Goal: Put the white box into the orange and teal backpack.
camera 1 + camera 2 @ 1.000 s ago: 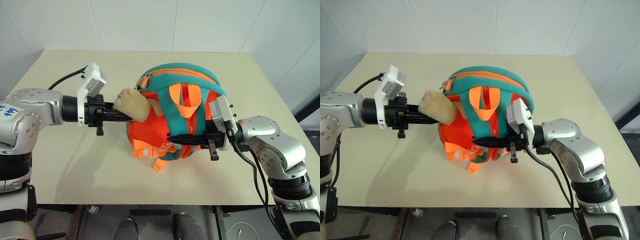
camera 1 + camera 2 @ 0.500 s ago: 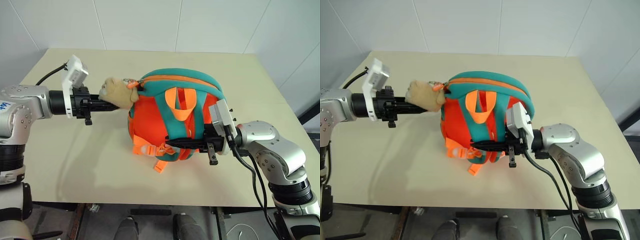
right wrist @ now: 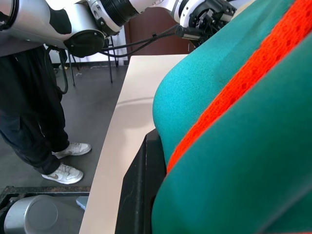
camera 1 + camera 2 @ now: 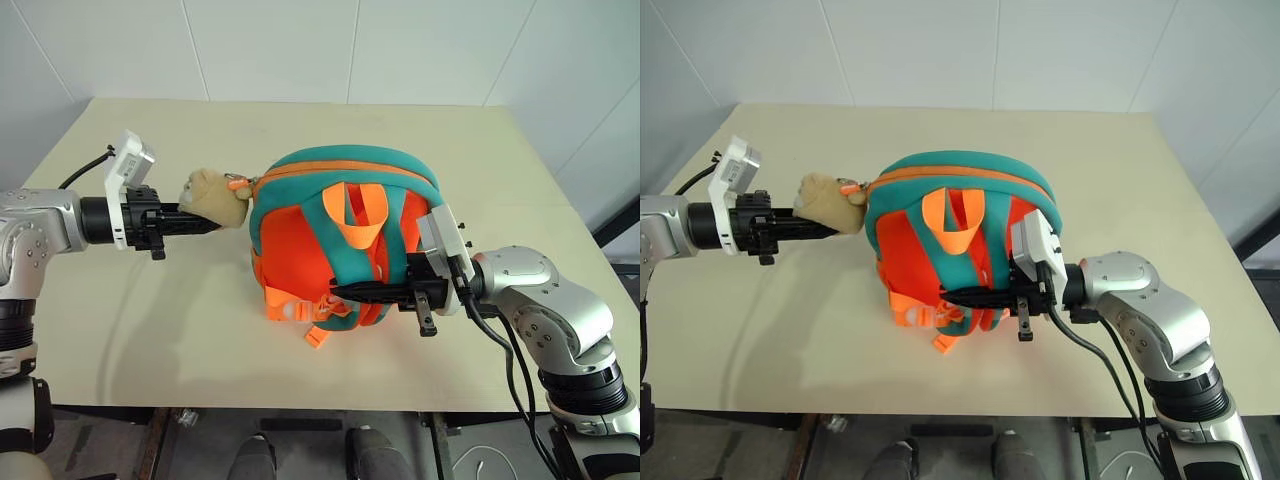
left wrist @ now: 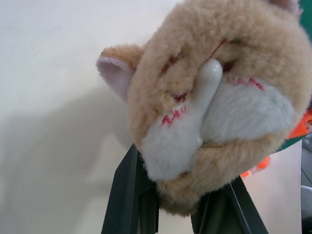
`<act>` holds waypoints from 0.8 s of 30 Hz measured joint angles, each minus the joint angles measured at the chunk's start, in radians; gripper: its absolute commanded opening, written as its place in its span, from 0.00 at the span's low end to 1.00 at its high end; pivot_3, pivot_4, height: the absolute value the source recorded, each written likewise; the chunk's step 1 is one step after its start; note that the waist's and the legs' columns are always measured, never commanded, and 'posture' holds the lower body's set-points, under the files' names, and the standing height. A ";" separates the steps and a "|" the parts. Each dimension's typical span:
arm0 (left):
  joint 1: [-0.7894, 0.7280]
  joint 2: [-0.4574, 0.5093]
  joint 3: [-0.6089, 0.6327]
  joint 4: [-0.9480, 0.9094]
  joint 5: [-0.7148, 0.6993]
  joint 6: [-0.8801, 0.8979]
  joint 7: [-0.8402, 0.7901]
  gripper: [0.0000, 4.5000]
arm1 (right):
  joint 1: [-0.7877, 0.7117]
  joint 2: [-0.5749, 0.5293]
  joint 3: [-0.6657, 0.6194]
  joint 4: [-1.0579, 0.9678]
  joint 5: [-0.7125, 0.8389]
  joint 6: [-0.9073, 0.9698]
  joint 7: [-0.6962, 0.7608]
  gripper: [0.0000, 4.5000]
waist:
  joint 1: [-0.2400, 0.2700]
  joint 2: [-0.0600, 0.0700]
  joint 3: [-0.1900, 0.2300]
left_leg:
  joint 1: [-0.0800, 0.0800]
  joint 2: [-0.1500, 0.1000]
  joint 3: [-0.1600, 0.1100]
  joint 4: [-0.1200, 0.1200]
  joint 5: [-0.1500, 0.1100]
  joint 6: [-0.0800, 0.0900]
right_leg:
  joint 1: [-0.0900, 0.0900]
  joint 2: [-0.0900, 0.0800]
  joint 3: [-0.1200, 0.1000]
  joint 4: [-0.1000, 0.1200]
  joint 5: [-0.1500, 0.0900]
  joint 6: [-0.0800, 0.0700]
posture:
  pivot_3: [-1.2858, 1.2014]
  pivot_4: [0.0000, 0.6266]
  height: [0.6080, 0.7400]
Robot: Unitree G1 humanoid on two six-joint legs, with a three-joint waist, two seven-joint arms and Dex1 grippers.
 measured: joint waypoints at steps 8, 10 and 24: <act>0.013 0.040 -0.134 0.073 0.111 -0.033 -0.051 0.09 | 0.000 0.000 0.005 -0.003 0.009 0.002 -0.001 0.00 | -0.002 0.000 0.000 | 0.001 0.000 0.001 0.000 0.000 0.000 | 0.000 0.000 0.001 0.001 0.000 0.000 | 0.52 0.24 1.00; 0.007 0.030 -0.156 0.093 0.136 -0.049 -0.061 0.08 | -0.001 0.000 0.005 -0.003 0.009 0.002 -0.001 0.00 | 0.000 0.000 0.000 | 0.001 0.000 0.001 0.000 0.000 0.000 | 0.000 0.000 0.001 0.000 0.000 0.000 | 0.52 0.24 1.00; -0.104 -0.096 -0.372 0.309 0.396 -0.239 -0.090 0.08 | -0.007 0.000 0.015 -0.003 0.009 0.012 -0.022 0.00 | 0.001 0.000 0.000 | 0.001 0.000 0.001 0.000 0.000 0.000 | 0.000 0.000 0.001 0.000 0.000 0.000 | 0.52 0.24 1.00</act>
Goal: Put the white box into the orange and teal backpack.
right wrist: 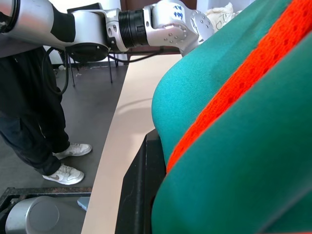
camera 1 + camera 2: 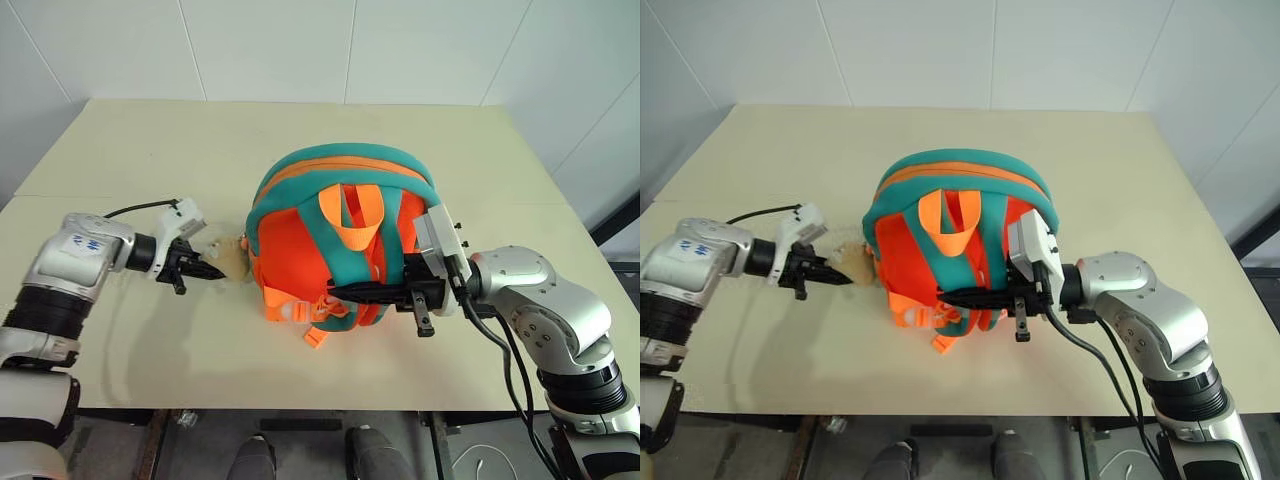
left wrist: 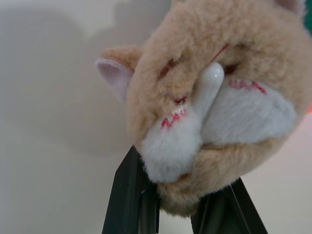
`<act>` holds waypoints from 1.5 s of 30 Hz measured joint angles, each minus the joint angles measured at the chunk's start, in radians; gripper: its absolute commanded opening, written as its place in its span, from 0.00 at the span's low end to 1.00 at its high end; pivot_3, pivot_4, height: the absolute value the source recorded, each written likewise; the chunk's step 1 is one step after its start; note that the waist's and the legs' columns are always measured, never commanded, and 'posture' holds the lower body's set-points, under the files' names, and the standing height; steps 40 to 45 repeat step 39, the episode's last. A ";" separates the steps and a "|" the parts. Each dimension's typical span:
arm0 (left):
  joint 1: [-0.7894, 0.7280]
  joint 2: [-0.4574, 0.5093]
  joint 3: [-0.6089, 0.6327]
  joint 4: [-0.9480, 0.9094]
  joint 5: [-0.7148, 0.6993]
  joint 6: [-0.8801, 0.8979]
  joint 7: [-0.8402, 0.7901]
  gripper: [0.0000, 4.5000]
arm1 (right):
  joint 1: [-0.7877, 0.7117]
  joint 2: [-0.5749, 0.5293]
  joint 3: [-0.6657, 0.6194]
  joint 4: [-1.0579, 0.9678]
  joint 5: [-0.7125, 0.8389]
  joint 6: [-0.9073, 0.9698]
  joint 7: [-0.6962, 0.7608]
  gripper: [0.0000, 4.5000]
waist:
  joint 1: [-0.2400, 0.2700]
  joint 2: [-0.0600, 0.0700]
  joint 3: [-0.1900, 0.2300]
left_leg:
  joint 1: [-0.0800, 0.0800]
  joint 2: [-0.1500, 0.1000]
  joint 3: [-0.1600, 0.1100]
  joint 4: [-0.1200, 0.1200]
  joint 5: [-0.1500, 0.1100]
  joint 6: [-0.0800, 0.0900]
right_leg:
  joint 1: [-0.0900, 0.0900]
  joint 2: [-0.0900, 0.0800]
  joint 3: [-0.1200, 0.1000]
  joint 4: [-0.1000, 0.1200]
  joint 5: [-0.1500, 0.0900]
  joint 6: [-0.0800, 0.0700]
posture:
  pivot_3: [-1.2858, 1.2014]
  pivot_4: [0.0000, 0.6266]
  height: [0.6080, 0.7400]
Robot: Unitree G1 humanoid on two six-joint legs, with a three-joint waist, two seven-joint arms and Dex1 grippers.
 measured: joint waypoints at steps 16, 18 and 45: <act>0.095 -0.032 0.242 -0.118 -0.127 0.052 -0.039 0.46 | -0.011 -0.089 -0.007 -0.001 0.005 0.110 -0.044 0.59 | 0.001 0.000 0.000 | -0.002 0.000 0.000 0.000 0.000 0.000 | -0.002 0.000 0.000 0.001 0.000 0.000 | 0.52 0.24 1.00; 0.131 -0.026 0.279 -0.140 -0.146 0.067 -0.036 0.60 | -0.011 -0.131 -0.025 -0.008 0.008 0.122 -0.041 0.74 | 0.001 0.000 0.000 | -0.002 0.000 0.000 0.000 0.000 0.000 | -0.002 0.000 0.000 0.001 0.000 0.000 | 0.52 0.24 1.00; 0.356 -0.058 0.682 -0.088 -0.317 -0.294 -0.066 1.00 | 0.276 -0.505 -0.450 0.252 -0.154 -0.037 0.085 1.00 | -0.003 -0.001 -0.001 | 0.003 0.001 0.009 0.001 -0.002 0.003 | 0.001 -0.002 0.005 -0.003 0.001 0.001 | 0.52 0.24 1.00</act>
